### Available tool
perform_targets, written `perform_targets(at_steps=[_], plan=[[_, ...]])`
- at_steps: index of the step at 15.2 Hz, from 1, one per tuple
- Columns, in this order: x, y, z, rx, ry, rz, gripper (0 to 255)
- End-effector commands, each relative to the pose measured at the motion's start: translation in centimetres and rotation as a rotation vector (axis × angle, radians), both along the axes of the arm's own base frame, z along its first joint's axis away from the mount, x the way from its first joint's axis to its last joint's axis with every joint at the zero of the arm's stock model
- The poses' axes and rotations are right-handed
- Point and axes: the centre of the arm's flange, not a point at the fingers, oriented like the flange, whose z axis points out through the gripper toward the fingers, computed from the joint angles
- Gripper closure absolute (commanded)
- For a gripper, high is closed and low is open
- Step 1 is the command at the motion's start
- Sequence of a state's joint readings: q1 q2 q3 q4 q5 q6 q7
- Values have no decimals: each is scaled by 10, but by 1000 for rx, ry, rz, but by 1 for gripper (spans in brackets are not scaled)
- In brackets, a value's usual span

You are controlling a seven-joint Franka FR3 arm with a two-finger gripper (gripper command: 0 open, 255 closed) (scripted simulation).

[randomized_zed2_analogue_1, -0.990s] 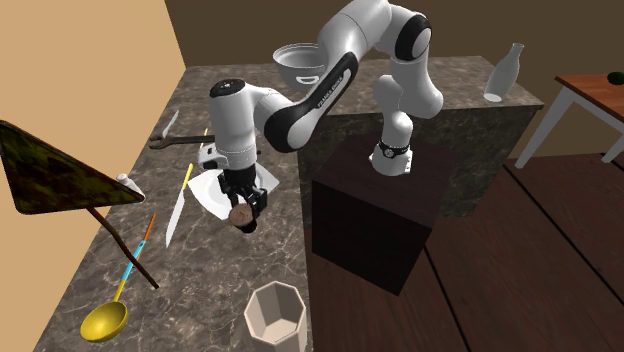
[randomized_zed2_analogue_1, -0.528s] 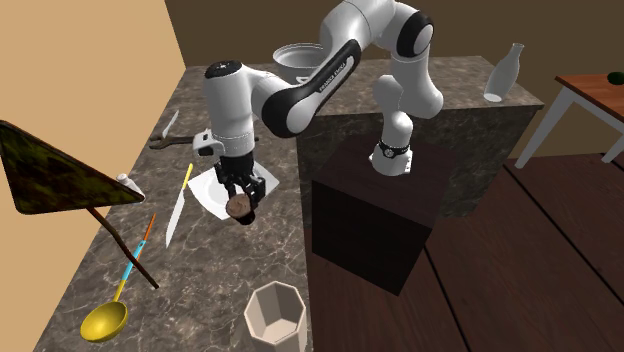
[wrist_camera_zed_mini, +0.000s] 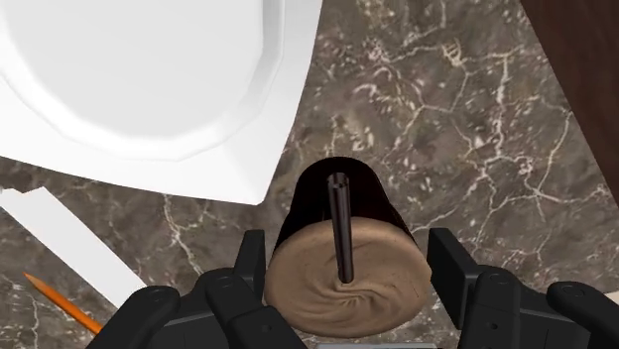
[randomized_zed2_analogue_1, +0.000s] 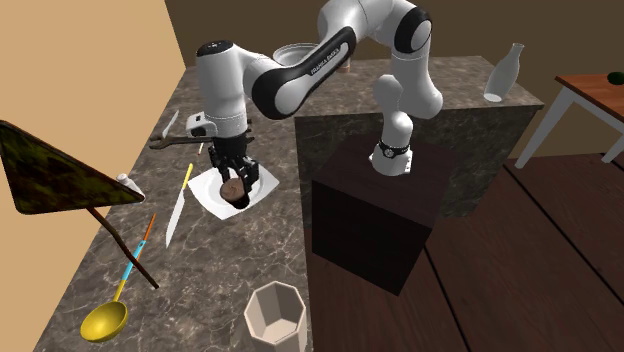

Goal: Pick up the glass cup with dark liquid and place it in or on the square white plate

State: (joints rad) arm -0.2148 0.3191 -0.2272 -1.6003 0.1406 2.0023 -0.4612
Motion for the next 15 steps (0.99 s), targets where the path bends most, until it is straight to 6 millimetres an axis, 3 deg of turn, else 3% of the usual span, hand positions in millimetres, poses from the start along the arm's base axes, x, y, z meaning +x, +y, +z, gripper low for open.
perform_targets(at_steps=[1,10,15], plan=[[-15,-23,0,0,0,1,255],[-79,-125,5,0,0,1,255],[-79,-125,-21,0,0,1,255]])
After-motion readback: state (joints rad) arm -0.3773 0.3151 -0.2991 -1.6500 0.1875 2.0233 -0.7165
